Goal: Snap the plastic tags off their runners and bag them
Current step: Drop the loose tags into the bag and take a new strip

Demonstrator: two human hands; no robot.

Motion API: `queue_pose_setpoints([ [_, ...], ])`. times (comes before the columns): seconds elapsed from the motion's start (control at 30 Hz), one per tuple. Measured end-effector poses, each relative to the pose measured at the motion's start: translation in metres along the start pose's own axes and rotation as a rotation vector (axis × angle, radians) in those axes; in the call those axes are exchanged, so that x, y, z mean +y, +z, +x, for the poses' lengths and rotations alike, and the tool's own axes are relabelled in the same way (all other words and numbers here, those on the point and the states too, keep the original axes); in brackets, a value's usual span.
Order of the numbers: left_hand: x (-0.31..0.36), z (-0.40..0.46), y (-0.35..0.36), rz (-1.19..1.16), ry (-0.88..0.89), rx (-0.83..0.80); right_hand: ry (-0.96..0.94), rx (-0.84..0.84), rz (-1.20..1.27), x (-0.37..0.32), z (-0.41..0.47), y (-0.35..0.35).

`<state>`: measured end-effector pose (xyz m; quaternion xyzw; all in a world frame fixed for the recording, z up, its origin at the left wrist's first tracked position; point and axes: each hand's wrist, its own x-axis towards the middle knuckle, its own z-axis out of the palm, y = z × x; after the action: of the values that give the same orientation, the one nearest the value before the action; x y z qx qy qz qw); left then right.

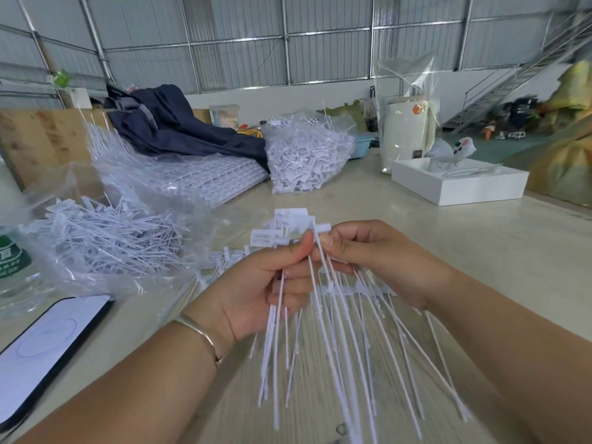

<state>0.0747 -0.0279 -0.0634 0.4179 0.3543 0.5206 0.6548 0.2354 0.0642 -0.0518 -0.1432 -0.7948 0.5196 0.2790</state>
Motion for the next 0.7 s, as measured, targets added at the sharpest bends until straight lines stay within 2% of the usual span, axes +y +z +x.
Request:
queue_pose_setpoints([
  [0.13,0.003,0.0009,-0.0017,-0.054,0.052,0.129,-0.025,0.147,0.016,-0.0026,0.0014,-0.0041],
  [0.27,0.0053,0.0,-0.005,-0.16,0.035,0.246,-0.023,0.205,0.067,-0.0038,0.0023,-0.0079],
  [0.4,0.0032,0.003,-0.0053,-0.158,0.033,0.276,0.004,0.187,0.061,0.0002,0.0021,-0.0076],
  [0.6,0.0011,0.0035,-0.0072,-0.063,0.027,0.299,-0.023,0.264,0.054,0.001,0.0032,-0.0091],
  [0.7,0.0005,0.0051,-0.0076,-0.094,0.05,0.345,-0.044,0.264,0.035,0.0014,0.0035,-0.0103],
])
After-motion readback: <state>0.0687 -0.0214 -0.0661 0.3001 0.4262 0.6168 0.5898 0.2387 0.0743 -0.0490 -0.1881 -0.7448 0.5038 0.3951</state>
